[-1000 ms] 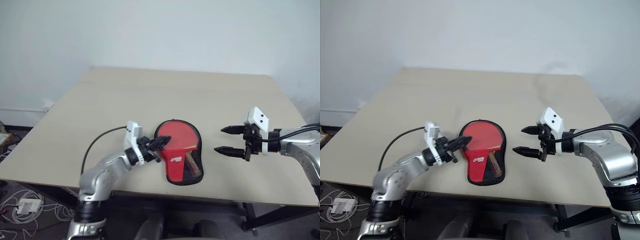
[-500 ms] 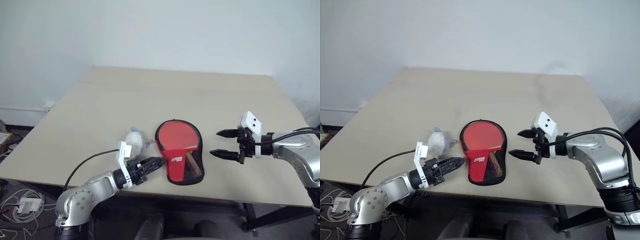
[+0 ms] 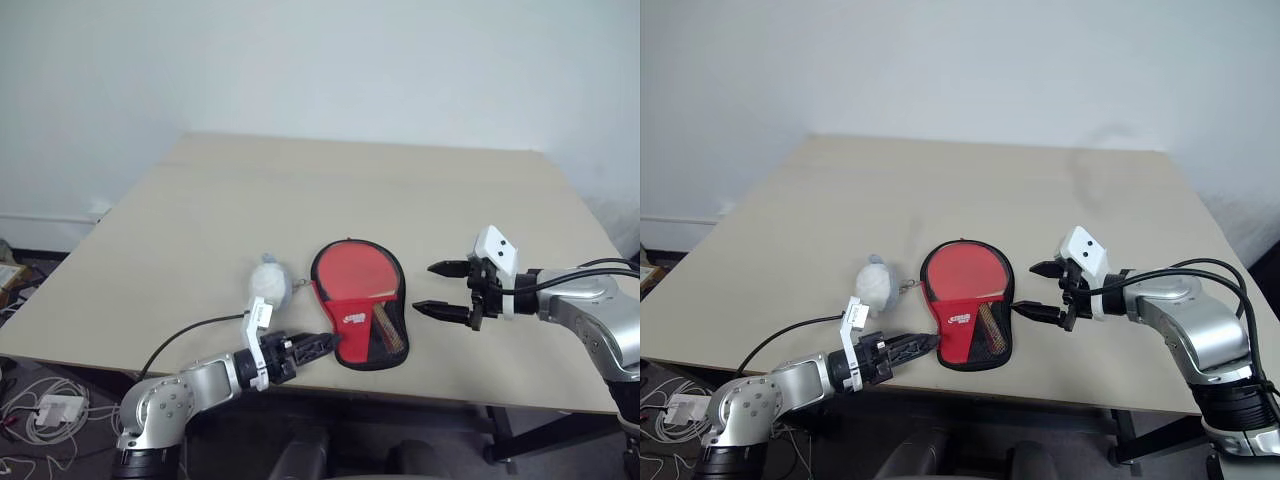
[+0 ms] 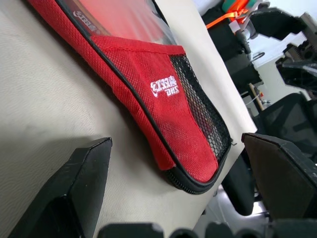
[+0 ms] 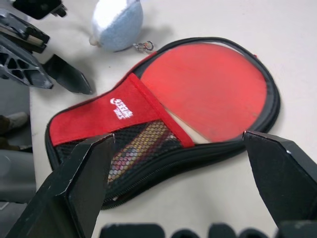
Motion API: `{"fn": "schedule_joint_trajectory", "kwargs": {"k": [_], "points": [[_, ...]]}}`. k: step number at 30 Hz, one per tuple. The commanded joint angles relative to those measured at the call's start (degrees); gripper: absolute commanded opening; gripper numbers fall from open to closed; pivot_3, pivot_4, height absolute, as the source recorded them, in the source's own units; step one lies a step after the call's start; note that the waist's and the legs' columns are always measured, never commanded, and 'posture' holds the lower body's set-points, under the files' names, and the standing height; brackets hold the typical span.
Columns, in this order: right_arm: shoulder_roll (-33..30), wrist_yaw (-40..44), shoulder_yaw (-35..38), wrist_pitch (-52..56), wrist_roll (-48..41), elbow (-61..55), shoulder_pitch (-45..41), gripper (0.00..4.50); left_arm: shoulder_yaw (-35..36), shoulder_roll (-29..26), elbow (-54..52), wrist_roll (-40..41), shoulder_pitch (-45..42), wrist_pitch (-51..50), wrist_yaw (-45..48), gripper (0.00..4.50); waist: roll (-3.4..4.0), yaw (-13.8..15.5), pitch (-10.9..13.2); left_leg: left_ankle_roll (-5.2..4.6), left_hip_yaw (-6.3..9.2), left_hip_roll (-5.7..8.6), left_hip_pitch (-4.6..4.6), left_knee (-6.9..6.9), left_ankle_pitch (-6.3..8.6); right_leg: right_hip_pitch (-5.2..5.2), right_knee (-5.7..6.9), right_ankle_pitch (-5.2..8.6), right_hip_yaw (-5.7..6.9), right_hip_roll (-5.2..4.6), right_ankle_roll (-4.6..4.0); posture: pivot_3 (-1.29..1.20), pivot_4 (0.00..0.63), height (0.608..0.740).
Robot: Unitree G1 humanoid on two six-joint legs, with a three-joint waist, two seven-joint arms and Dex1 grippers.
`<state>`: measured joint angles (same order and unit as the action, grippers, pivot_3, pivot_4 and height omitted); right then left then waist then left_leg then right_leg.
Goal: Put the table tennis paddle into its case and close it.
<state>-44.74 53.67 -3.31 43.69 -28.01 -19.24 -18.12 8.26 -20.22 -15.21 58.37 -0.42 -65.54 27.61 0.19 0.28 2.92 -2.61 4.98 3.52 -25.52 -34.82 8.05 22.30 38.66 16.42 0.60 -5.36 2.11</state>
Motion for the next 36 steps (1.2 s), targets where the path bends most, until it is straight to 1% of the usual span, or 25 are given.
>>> {"fn": "schedule_joint_trajectory", "kwargs": {"k": [1,5,9,17,24,31,35,36], "points": [[0.5,-1.0,1.4,0.3,-1.1,-2.6,-0.2,4.50,0.7,1.4,1.8,2.9,-2.2,-2.1,-1.0,4.48,0.00,0.0,0.0,0.00,0.00,0.00,-0.01,0.00,0.00,0.00,0.00,0.00,0.00,0.00,0.01,0.00,0.000,0.707],[1.4,-1.8,1.0,0.7,-1.3,-3.0,-0.4,4.50,2.3,3.0,5.5,5.9,-4.4,-5.2,-2.6,4.48,0.00,0.0,0.0,0.00,0.01,0.01,0.00,0.00,0.00,0.00,0.00,0.00,0.03,0.01,0.01,0.00,0.000,0.707],[2.2,-2.5,0.7,1.1,-1.6,-3.4,-0.7,4.50,2.8,3.8,8.9,6.7,-6.4,-8.2,-4.4,4.48,-0.01,0.0,0.0,-0.01,0.01,0.01,0.00,-0.01,0.00,-0.01,0.00,-0.01,0.04,0.02,0.01,0.00,0.000,0.707],[3.5,-3.7,0.1,2.0,-1.9,-3.9,-1.3,4.50,5.0,7.3,14.5,8.4,-12.1,-14.1,-10.8,4.48,0.00,0.4,-0.1,-0.02,0.02,0.09,0.01,-0.06,-0.01,-0.06,0.00,-0.04,0.07,-0.02,0.05,0.00,0.000,0.707],[4.6,-4.8,-0.2,2.6,-2.1,-4.2,-1.6,4.50,5.2,9.5,17.6,7.2,-16.5,-18.1,-13.9,4.48,-0.03,0.4,-0.1,-0.02,0.03,0.11,0.01,-0.09,-0.01,-0.08,0.01,-0.13,0.08,-0.02,-0.06,0.00,0.000,0.707],[4.6,-4.5,0.0,1.9,-1.7,-3.0,-2.0,4.50,4.8,9.2,20.2,5.2,-19.5,-21.8,-14.0,4.48,-0.11,0.4,-0.1,-0.02,0.03,0.16,0.01,-0.12,-0.01,-0.10,0.00,-0.18,0.09,-0.02,0.04,0.00,0.000,0.707],[4.6,-4.5,0.1,1.3,-1.4,-2.5,-1.9,4.50,5.8,9.1,22.3,4.2,-20.6,-23.8,-13.8,4.48,-0.14,0.4,-0.1,-0.02,0.03,0.15,0.01,-0.12,-0.01,-0.10,0.00,-0.18,0.09,-0.03,0.05,0.00,0.000,0.707],[4.6,-4.4,0.1,1.2,-1.4,-2.4,-1.8,4.50,5.8,9.0,22.5,4.0,-20.8,-24.2,-13.5,4.31,-0.15,0.4,-0.2,-0.02,0.03,0.15,0.01,-0.11,-0.01,-0.10,0.00,-0.18,0.09,-0.03,0.04,0.00,0.000,0.707]]}}
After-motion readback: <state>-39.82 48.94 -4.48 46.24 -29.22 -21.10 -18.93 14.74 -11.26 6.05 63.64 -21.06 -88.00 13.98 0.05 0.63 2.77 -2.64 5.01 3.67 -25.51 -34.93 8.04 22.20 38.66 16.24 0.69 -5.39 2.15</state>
